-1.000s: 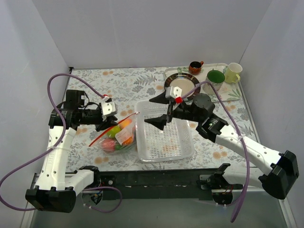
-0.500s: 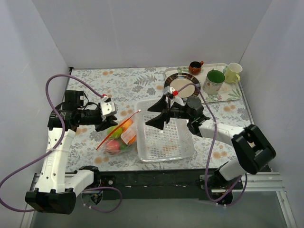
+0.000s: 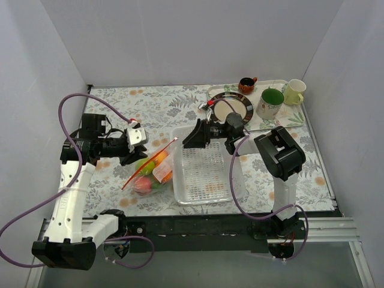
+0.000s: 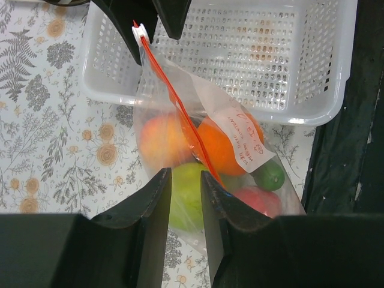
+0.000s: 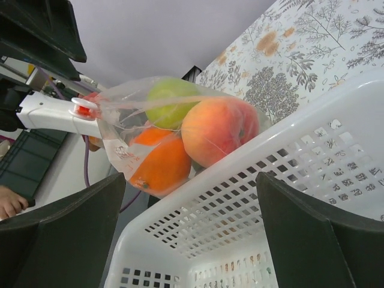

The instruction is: Open the zip-top bag and remove the fake food

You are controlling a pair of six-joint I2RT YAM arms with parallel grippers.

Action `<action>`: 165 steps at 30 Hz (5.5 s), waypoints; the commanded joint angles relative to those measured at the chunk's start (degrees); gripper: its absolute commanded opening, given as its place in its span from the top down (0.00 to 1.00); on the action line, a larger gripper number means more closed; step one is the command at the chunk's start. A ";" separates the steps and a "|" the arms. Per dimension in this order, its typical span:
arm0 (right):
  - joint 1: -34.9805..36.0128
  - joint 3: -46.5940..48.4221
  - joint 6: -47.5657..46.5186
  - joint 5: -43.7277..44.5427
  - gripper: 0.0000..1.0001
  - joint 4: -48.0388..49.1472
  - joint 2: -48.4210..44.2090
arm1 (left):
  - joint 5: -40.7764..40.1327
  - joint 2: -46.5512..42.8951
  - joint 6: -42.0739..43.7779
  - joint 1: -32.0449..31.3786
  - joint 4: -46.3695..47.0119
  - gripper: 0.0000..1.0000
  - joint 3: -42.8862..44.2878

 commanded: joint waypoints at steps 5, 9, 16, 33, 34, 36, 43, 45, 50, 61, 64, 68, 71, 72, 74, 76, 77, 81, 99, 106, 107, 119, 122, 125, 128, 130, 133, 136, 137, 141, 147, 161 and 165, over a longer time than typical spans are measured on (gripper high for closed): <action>-1.14 1.36 -3.52 -1.41 0.02 34.61 -2.56 | 0.13 3.15 -1.52 -0.06 -0.75 0.73 4.46; -1.14 -3.11 -17.20 1.04 0.02 25.32 -7.12 | 5.56 6.40 -10.90 -0.06 1.35 0.44 11.22; -1.14 -6.63 -27.70 1.40 0.02 15.18 -15.21 | 4.66 7.55 -17.51 -5.06 10.02 0.04 4.51; -1.14 -11.03 -33.23 3.15 0.02 9.21 -22.25 | -14.97 11.50 -25.43 -17.99 21.49 0.69 -1.33; -1.14 -11.03 -33.41 3.24 0.02 8.94 -22.25 | -15.06 11.85 -25.17 -17.99 20.53 0.76 -1.24; -1.14 -11.03 -33.32 3.42 0.02 8.15 -22.34 | -14.98 13.52 -23.85 -18.16 18.86 0.92 -0.46; -0.97 -10.67 -40.17 8.16 0.02 -0.90 -24.71 | -12.52 14.32 -17.88 -18.25 11.22 1.00 5.59; -0.70 -10.50 -40.62 7.64 0.02 -1.17 -25.07 | -11.73 13.09 -15.08 -18.25 9.10 1.00 7.97; 1.14 -8.92 -37.55 6.85 0.02 2.08 -23.93 | -7.60 11.41 -15.23 -18.25 5.41 1.00 14.30; 7.21 -4.61 -31.74 7.99 0.21 7.62 -21.55 | -6.89 11.68 -14.53 -18.25 0.57 1.00 15.72; 8.70 -4.79 -31.74 8.60 0.19 7.80 -21.20 | -7.06 11.24 -14.27 -18.34 0.57 1.00 15.11; 10.54 -4.43 -31.39 9.22 0.21 8.32 -19.54 | -7.77 10.54 -13.56 -18.34 0.48 1.00 14.67; 11.25 -3.47 -29.29 9.22 0.27 9.64 -17.60 | -8.12 9.66 -13.48 -18.25 0.57 1.00 13.96; 11.34 -3.29 -27.80 9.31 0.33 11.04 -17.07 | -8.29 9.13 -13.39 -18.25 0.74 1.00 13.70; 11.78 -2.33 -26.56 9.40 0.42 12.19 -15.76 | -8.56 8.78 -13.30 -18.25 0.74 1.00 13.00; 11.95 -1.28 -25.68 9.40 0.51 12.63 -15.05 | -8.73 8.16 -13.12 -18.25 0.83 1.00 12.65; 12.04 -1.01 -25.59 9.48 0.56 12.63 -14.70 | -8.73 8.07 -13.04 -18.25 0.83 1.00 12.38; 12.04 -0.56 -25.59 9.48 0.78 11.93 -14.69 | -9.35 7.46 -12.25 -18.25 0.57 1.00 11.15; 14.85 0.92 -33.23 9.22 0.99 -1.68 -16.98 | -8.39 8.07 -19.09 -18.25 16.30 0.35 7.54; 15.38 1.45 -34.64 9.22 0.99 -3.19 -17.24 | -3.90 11.23 -19.19 -18.25 12.53 0.42 12.29; 15.38 1.63 -34.99 9.31 0.99 -3.45 -17.33 | -4.07 11.32 -18.67 -18.25 10.87 0.52 12.38; 15.21 4.79 -37.02 9.22 0.99 -7.76 -16.63 | -7.68 8.34 -16.73 -18.25 3.91 0.57 12.30; 15.21 4.97 -36.75 9.04 0.99 -7.41 -16.54 | -7.94 8.60 -16.11 -18.25 3.12 0.57 12.21; 15.21 4.88 -36.75 9.04 0.99 -7.50 -16.54 | -7.94 8.69 -16.02 -18.25 4.25 0.63 11.77; 15.21 4.71 -36.49 8.87 0.99 -7.41 -16.54 | -7.16 9.48 -15.50 -18.25 4.35 0.74 11.76; 15.21 4.71 -36.40 8.69 0.99 -7.41 -16.63 | -6.63 10.27 -14.71 -18.25 3.56 0.76 12.03; 15.21 4.71 -36.31 8.78 0.99 -7.41 -16.63 | -6.19 11.76 -14.27 -18.25 2.59 0.78 12.29; 15.21 4.79 -36.31 8.52 0.99 -7.41 -16.71 | -6.27 11.94 -14.35 -18.25 2.50 0.76 12.12; 15.21 4.79 -36.31 8.52 0.99 -7.49 -16.72 | -6.62 11.68 -14.88 -18.25 3.11 0.70 11.94; 15.21 4.79 -36.31 8.43 0.99 -7.58 -16.63 | -8.73 9.57 -15.68 -18.25 5.66 0.63 10.45; 15.21 4.88 -35.96 8.25 0.99 -7.41 -16.63 | -8.38 10.71 -14.53 -18.25 3.73 0.87 11.68; 13.54 5.15 -35.26 8.69 0.99 -7.67 -17.59 | -17.94 7.38 -13.12 -18.25 6.54 0.99 7.73; 11.70 5.50 -33.68 9.83 0.99 -6.62 -17.42 | -23.75 5.09 -14.35 -18.25 10.94 1.00 6.22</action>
